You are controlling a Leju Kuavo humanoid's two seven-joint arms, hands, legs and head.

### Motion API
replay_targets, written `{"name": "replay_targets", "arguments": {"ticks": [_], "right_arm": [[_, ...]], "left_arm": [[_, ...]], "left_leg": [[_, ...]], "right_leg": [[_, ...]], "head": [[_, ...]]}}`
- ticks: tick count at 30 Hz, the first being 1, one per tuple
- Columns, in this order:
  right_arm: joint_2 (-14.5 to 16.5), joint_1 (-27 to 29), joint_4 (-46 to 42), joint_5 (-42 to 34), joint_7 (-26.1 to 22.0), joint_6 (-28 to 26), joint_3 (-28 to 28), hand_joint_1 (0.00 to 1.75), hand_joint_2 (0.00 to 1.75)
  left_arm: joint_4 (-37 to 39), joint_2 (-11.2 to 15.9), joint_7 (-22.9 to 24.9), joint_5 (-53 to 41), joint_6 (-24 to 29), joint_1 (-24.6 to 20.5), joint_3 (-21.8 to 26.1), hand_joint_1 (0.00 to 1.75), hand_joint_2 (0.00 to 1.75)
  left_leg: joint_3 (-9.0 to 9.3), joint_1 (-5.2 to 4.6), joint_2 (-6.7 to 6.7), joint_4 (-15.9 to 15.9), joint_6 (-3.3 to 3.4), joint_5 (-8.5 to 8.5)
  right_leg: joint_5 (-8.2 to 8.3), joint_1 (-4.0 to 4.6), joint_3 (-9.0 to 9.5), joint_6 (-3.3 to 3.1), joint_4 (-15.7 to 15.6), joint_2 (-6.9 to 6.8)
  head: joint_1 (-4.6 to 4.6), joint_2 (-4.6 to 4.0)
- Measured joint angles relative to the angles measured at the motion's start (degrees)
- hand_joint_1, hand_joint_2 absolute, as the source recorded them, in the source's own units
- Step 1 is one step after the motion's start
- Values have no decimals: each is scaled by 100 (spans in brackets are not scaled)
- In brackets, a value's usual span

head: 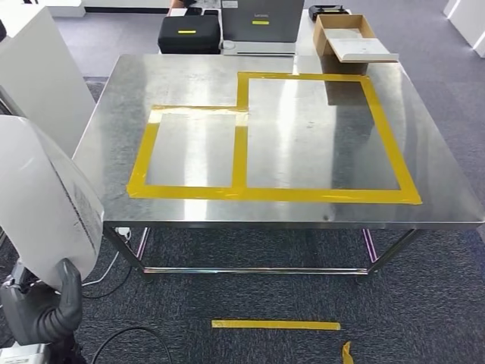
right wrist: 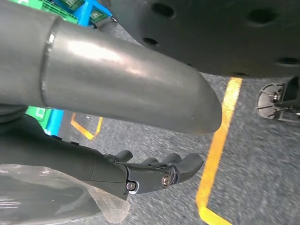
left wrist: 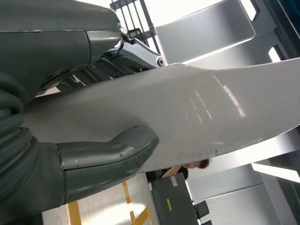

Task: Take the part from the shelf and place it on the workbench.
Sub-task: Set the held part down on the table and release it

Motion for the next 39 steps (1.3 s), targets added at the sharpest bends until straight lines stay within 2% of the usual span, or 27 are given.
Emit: {"name": "replay_targets", "arguments": {"ticks": [1,4,6,7,9,10,11,12,14,15,16,17,19,24,25,27,28,29,31,32,33,34,37,39], "right_arm": [[-1,-4,1,0,-1,1,0,0,0],[-5,5,3,0,1,3,-3,0,0],[-8,10,2,0,1,-2,-7,0,0],[-9,7,2,0,1,-3,-8,0,0],[-10,-1,4,1,1,-2,-10,0,0],[-10,0,4,2,4,-1,-12,0,0],[-10,2,5,3,9,0,-14,0,0],[-10,4,7,5,15,1,-15,0,0],[-10,6,11,8,22,1,-16,0,0],[-10,4,14,9,24,2,-17,0,0],[-10,-1,16,9,25,3,-19,0,0],[-10,-8,19,10,27,4,-21,0,0],[-10,-19,22,11,28,7,-25,0,0],[-11,-23,23,10,28,11,-26,0,0],[-13,-27,24,11,28,15,-27,0,0],[-14,-34,34,56,38,26,-30,0,0],[-15,-38,41,86,45,31,-31,0,0],[-20,-44,48,121,52,35,-30,0,0],[-38,-69,54,160,55,43,-29,0,0],[-49,-87,58,184,57,49,-28,0,0],[-55,-106,65,209,63,58,-26,0,0],[-61,-122,74,238,70,70,-24,0,0],[-77,-145,96,315,82,102,-10,0,0],[-84,-161,110,351,62,118,14,0,0]], "left_arm": [[0,0,0,0,0,-1,-1,175,175],[0,1,0,0,0,-5,-1,175,175],[0,3,-1,-1,0,-11,0,175,175],[0,5,-1,-1,0,-10,0,175,175],[0,9,0,-1,0,-5,0,175,175],[0,11,0,-1,0,-1,0,175,175],[0,13,0,-1,0,0,0,175,175],[0,16,0,-1,0,0,0,175,175],[1,21,0,-1,-1,-3,0,175,175],[2,22,-1,-2,-3,-5,-1,175,175],[4,23,-1,-4,-5,-7,-1,175,175],[5,24,1,-14,-7,-8,-2,175,175],[7,25,6,-48,-8,-6,-2,175,175],[7,26,12,-74,-7,-4,-3,175,175],[7,26,20,-113,12,-6,-4,175,175],[30,94,194,-1024,366,-156,37,175,175],[56,146,319,-1616,567,-279,78,175,175],[100,212,487,-2320,776,-436,140,175,175],[226,331,810,-3269,932,-725,269,175,175],[318,412,1017,-3782,1004,-892,339,175,175],[424,506,1233,-4253,1052,-1078,405,175,175],[546,607,1441,-4671,1079,-1278,468,175,175],[1036,955,1947,-5484,1057,-1950,633,175,175],[1452,1235,2172,-5805,954,-2451,707,175,175]], "left_leg": [[8,-8,0,3,-30,-16],[29,-7,1,-8,-117,-42],[-48,0,4,220,-179,-185],[-184,6,5,514,-205,-326],[-591,12,5,1286,-240,-614],[-755,14,5,1553,-248,-657],[-833,15,5,1623,-249,-580],[-802,15,6,1458,-241,-384],[-547,13,7,759,-207,93],[-416,7,6,422,-187,227],[-342,0,5,224,-164,274],[-320,-10,1,146,-143,250],[-339,-24,-7,115,-111,239],[-340,-21,-12,96,-94,245],[-326,-8,-7,74,-71,251],[-297,16,5,31,-12,253],[-283,22,8,23,11,250],[-275,20,4,23,18,244],[-248,20,-6,23,5,234],[-243,8,-11,31,-14,225],[-244,-1,-16,32,-43,224],[-251,-9,-21,30,-77,229],[-272,1,-23,29,-185,240],[-405,11,-15,336,-245,48]], "right_leg": [[14,10,86,-25,-160,3],[-36,11,163,-104,-253,9],[-44,-13,227,-165,-307,1],[-54,-21,260,-194,-324,-5],[-90,-18,305,-234,-328,-11],[-109,-17,330,-242,-327,-10],[-130,-17,359,-243,-326,-7],[-153,-17,397,-238,-326,-1],[-210,-12,462,-208,-326,10],[-239,-2,471,-178,-317,16],[-256,7,469,-144,-312,16],[-261,14,456,-110,-310,14],[-249,12,465,-66,-326,4],[-248,10,475,-45,-339,1],[-315,10,431,-26,-252,2],[-658,3,-73,29,659,4],[-757,-5,-320,48,1055,5],[-721,-10,-472,51,1250,5],[-278,-15,-195,25,521,0],[-127,-9,-35,4,140,-2],[-44,-2,85,-22,-122,-2],[-29,8,141,-51,-243,-2],[18,8,164,-162,-293,0],[58,-12,175,-235,-334,-9]], "head": [[-4,0],[-11,0],[-25,0],[-34,0],[-40,0],[-40,0],[-40,0],[-41,0],[-39,0],[-39,0],[-35,0],[-29,0],[-22,0],[-21,0],[-8,0],[26,0],[43,0],[46,0],[46,0],[45,0],[42,0],[39,0],[33,0],[14,0]]}}
